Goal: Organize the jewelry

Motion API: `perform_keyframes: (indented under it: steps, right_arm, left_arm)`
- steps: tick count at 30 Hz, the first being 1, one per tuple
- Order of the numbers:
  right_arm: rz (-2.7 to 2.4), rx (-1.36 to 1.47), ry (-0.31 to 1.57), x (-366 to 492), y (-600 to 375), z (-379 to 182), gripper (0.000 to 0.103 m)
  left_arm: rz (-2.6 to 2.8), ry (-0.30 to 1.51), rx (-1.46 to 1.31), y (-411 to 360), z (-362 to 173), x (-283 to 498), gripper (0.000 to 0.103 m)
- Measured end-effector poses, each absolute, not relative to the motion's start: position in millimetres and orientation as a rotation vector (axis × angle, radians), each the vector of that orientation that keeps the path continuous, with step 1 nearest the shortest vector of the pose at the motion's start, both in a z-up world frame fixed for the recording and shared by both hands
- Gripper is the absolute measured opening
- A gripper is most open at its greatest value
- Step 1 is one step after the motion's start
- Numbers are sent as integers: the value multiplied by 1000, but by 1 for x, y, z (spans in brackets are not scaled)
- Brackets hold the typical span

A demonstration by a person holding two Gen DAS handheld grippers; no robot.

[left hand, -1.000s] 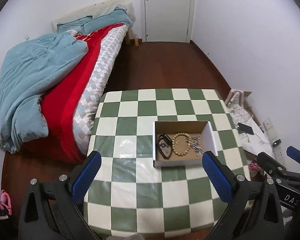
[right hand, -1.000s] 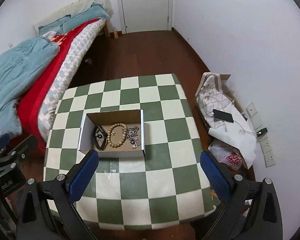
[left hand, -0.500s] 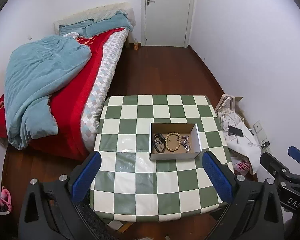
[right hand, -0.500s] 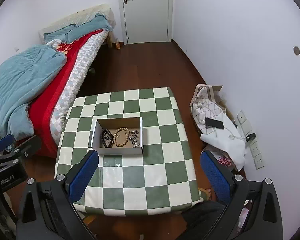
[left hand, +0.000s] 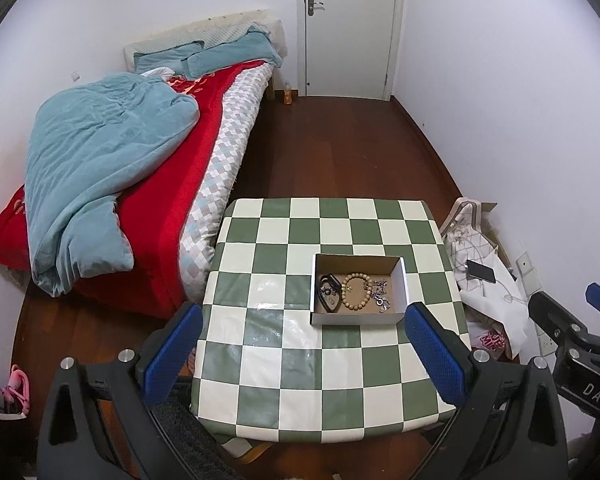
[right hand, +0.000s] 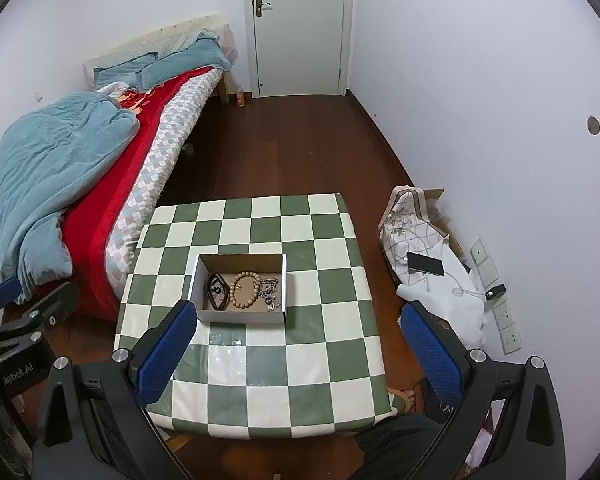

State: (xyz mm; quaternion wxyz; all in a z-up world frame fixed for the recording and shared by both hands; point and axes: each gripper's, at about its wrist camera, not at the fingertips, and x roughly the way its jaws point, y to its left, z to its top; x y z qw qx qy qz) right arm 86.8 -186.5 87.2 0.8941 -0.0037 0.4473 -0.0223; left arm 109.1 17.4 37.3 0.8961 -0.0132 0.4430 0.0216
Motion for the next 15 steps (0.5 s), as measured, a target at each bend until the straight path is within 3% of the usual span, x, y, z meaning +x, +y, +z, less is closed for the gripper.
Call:
perform_keyframes:
  steps: [15]
  right_arm:
    - [-33, -10, 936, 90, -183, 86, 103]
  left_arm:
    - [67, 906, -16, 15, 41, 108, 103]
